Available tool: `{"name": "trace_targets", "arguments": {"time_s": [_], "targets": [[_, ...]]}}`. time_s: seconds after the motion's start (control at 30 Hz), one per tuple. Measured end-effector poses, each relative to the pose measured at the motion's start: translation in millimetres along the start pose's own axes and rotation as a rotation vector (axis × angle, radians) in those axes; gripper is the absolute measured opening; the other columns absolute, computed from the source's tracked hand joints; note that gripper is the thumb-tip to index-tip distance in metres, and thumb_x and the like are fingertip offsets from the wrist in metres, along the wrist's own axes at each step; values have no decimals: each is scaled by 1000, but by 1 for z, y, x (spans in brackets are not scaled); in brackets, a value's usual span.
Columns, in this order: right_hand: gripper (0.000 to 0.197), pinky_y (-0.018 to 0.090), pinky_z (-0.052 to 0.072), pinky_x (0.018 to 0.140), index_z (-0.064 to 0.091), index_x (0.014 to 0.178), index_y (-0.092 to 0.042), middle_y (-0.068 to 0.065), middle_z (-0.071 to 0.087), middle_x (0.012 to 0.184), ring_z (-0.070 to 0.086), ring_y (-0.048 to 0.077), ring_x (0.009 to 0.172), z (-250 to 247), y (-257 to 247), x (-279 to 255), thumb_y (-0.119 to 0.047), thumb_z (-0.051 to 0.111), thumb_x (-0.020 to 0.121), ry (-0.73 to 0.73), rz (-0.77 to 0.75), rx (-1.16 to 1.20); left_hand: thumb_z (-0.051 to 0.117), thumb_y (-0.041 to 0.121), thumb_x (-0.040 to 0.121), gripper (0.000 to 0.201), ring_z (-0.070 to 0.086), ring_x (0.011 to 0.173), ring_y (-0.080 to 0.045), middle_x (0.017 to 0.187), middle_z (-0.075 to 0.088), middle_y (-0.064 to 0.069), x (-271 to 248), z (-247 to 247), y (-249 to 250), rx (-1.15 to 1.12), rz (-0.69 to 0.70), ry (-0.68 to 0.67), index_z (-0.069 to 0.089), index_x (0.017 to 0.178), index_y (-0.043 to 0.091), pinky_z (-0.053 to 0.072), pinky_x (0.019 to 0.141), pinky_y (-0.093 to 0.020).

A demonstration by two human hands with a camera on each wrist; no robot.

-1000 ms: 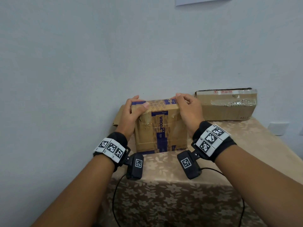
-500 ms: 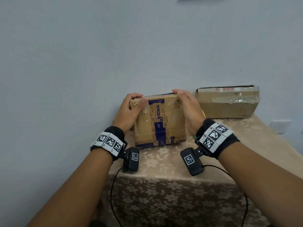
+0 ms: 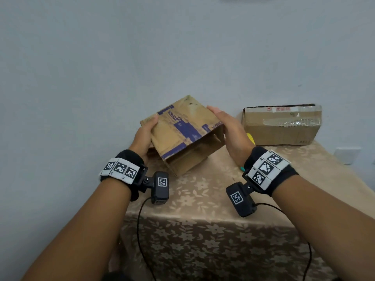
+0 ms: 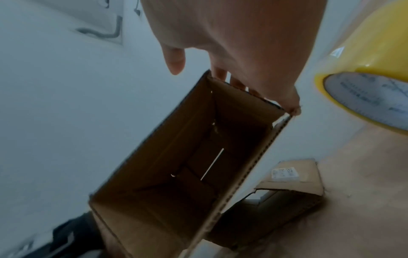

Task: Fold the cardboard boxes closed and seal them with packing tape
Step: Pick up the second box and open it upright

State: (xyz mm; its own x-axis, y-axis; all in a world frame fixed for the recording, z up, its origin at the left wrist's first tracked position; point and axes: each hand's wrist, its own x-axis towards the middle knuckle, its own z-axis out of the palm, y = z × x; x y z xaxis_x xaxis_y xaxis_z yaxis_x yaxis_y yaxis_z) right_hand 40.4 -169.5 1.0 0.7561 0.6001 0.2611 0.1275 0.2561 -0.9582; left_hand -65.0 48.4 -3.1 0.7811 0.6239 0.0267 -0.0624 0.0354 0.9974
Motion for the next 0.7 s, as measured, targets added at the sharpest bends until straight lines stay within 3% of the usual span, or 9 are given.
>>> {"name": "trace_targets", "arguments": {"time_s": [0.03,0.1,0.2,0.3,0.37,0.4,0.47,0.53,0.7], "targets": [[53,36,42,112,65,136,-26,-7,70,132,62,9,125,0,1,0,-57,59,94,-6,-11,-12,50,58,99,53,75,90,-18,108,77,-9,0,-2,-1,8,-65,-27,67,129,18,57,78,-29],[64,42,36,120,62,138,-34,-9,66,137,56,10,133,-3,3,2,-66,65,82,-12,-36,-90,56,68,84,67,70,98,-27,123,71,-14,-4,-3,-2,12,-249,-42,68,129,20,56,85,-40],[65,40,36,120,55,143,-41,-14,64,134,54,7,131,-10,-1,6,-67,64,84,-38,-36,-254,55,68,82,67,69,86,-35,114,67,-21,-10,-2,0,45,-374,-28,66,124,15,59,68,-48],[63,28,41,107,42,154,-37,-23,61,123,54,0,121,-16,-11,6,-65,49,99,-91,-11,-413,58,62,82,47,64,57,-25,83,58,-12,-15,0,-3,93,-404,-47,59,96,18,60,62,-41],[69,31,48,103,34,157,-40,-18,47,152,44,7,138,-18,-18,6,-72,42,97,-89,3,-474,61,66,72,50,63,64,-26,85,58,-10,-14,-1,-7,141,-394,-28,59,82,18,58,77,-40],[69,34,57,93,34,157,-44,-18,41,156,42,10,140,-18,-21,5,-75,41,95,-75,26,-482,59,72,72,58,66,68,-29,88,62,-12,-13,-1,-9,185,-403,-43,64,84,16,58,79,-39],[63,43,65,72,37,153,-47,-18,44,148,47,15,131,-15,-27,0,-73,42,96,-42,76,-439,43,81,83,76,71,62,-37,91,72,-18,-17,1,-10,227,-439,-86,70,96,11,57,54,-29],[60,51,65,67,38,153,-44,-21,42,141,47,14,122,-13,-31,-4,-69,45,98,-10,114,-381,32,77,92,77,69,51,-34,83,72,-16,-20,3,-14,237,-441,-101,71,94,10,50,37,-24],[71,59,63,65,34,157,-36,-19,35,155,39,26,141,-16,-32,-4,-66,54,96,5,198,-282,34,63,94,58,47,34,-18,55,55,-4,-15,3,-25,347,-455,-8,55,72,13,35,36,-15]]}}
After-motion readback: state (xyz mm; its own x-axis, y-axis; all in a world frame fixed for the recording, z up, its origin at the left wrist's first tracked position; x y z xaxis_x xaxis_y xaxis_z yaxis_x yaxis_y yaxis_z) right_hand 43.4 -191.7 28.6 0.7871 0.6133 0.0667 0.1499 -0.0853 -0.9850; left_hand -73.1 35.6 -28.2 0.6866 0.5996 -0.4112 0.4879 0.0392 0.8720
